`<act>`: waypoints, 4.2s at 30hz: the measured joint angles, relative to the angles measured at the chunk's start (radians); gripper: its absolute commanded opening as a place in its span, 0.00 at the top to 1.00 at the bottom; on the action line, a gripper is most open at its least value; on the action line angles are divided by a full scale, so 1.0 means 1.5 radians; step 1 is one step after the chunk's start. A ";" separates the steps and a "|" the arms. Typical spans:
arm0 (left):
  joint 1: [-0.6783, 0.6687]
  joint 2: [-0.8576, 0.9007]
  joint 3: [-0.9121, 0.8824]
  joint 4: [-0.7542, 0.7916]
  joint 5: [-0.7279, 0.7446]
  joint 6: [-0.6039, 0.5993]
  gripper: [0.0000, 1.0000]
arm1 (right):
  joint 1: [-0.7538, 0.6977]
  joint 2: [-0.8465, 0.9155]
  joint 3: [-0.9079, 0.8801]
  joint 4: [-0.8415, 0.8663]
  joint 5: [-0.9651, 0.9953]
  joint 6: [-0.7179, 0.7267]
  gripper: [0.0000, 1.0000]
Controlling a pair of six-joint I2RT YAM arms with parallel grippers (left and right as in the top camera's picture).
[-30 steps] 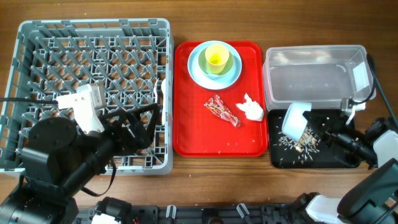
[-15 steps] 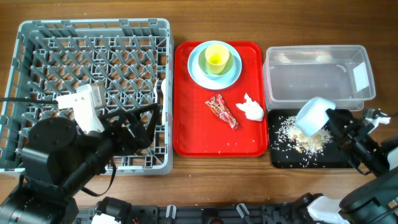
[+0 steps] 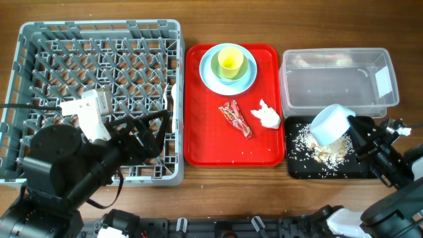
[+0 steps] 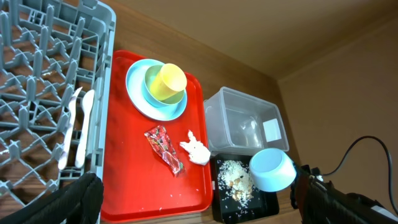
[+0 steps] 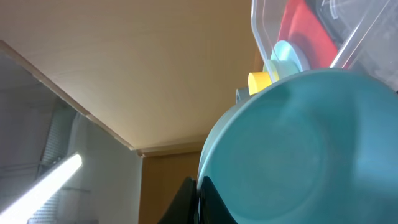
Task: Sort waste into correct bins and load items into the dishwasher rack
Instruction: 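Carry the bowl over the black tray and tip the food out, then bring the empty bowl back and set it on the red tray, then grasp the red candy wrapper on the tray with the right gripper, then carry the wrapper over the clear plastic bin and release it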
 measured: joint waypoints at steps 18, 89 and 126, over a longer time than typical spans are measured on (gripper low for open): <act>0.000 0.000 0.000 0.000 0.000 0.000 0.00 | 0.012 -0.001 0.089 -0.044 0.038 -0.031 0.96; 0.000 0.000 0.000 0.000 -0.002 0.000 0.00 | 1.021 0.064 0.066 0.569 1.115 0.419 0.66; 0.000 0.000 0.000 0.000 -0.002 0.000 0.00 | 0.769 -0.169 0.160 0.483 1.377 0.491 0.96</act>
